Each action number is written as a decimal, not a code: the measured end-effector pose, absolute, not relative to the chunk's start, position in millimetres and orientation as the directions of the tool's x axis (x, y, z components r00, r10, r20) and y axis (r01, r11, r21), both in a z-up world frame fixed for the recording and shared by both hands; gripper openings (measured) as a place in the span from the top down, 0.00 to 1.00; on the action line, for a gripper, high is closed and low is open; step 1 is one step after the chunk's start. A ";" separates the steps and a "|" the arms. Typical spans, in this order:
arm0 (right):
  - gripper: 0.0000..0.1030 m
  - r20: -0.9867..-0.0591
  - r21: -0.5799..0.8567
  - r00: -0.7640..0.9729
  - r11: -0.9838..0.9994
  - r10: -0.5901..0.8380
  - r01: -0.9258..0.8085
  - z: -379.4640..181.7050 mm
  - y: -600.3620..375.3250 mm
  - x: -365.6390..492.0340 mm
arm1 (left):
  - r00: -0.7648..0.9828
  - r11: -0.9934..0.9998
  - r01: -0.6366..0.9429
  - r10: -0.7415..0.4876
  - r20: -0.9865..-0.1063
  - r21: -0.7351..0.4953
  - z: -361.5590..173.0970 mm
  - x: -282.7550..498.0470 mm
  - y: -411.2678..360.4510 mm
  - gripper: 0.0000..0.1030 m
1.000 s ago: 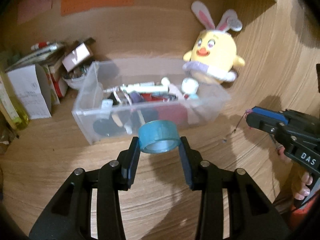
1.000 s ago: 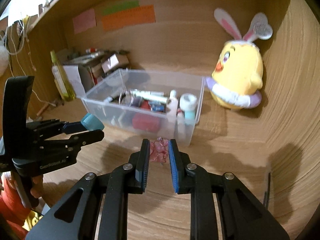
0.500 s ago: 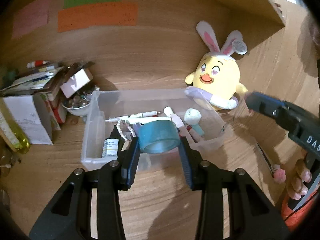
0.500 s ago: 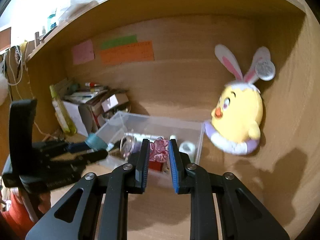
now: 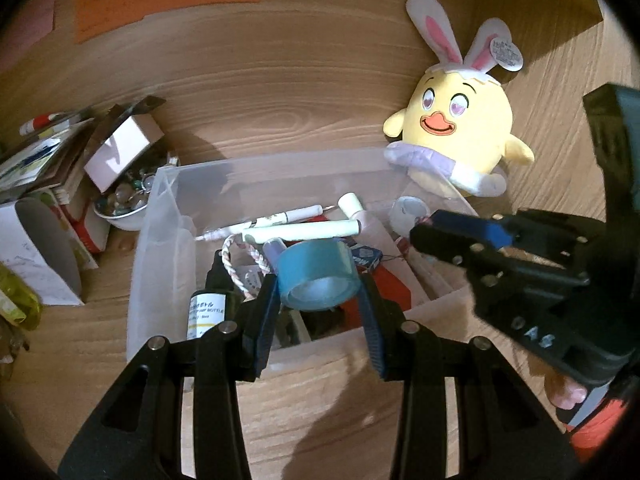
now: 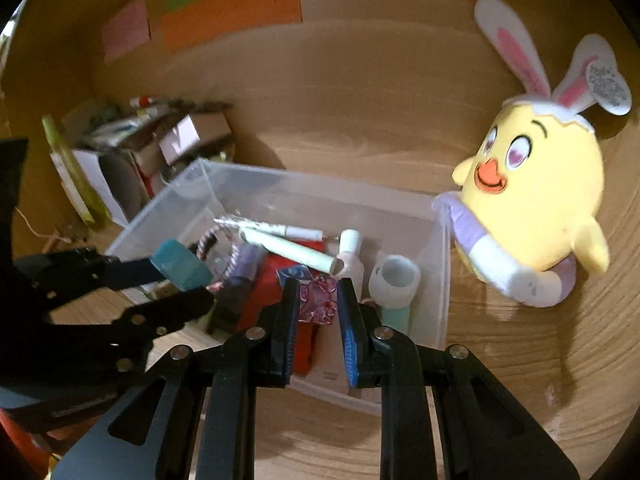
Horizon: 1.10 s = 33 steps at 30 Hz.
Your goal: Organize objects
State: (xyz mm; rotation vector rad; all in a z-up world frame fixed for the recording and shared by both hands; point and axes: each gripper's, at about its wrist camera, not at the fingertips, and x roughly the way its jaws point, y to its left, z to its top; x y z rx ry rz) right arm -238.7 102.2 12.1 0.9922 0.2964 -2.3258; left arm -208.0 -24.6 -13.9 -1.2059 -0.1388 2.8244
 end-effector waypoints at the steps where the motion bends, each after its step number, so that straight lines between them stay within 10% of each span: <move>1: 0.83 -0.719 0.018 -0.550 -0.804 -0.424 0.595 10.7 101.2 -239.7 | -0.689 -0.993 -0.027 0.099 -0.718 -0.111 -14.5 -209.3 -24.7 0.62; 18: 0.73 -0.734 0.015 -0.538 -0.802 -0.414 0.597 18.9 112.2 -229.4 | -0.737 -0.991 -0.043 0.119 -0.665 -0.129 7.6 -183.8 -30.4 0.50; 33: 0.33 -0.584 0.022 -0.645 -0.804 -0.492 0.594 49.0 141.0 -153.0 | -0.826 -0.997 -0.027 0.061 -0.561 -0.069 20.9 -115.9 -28.0 0.20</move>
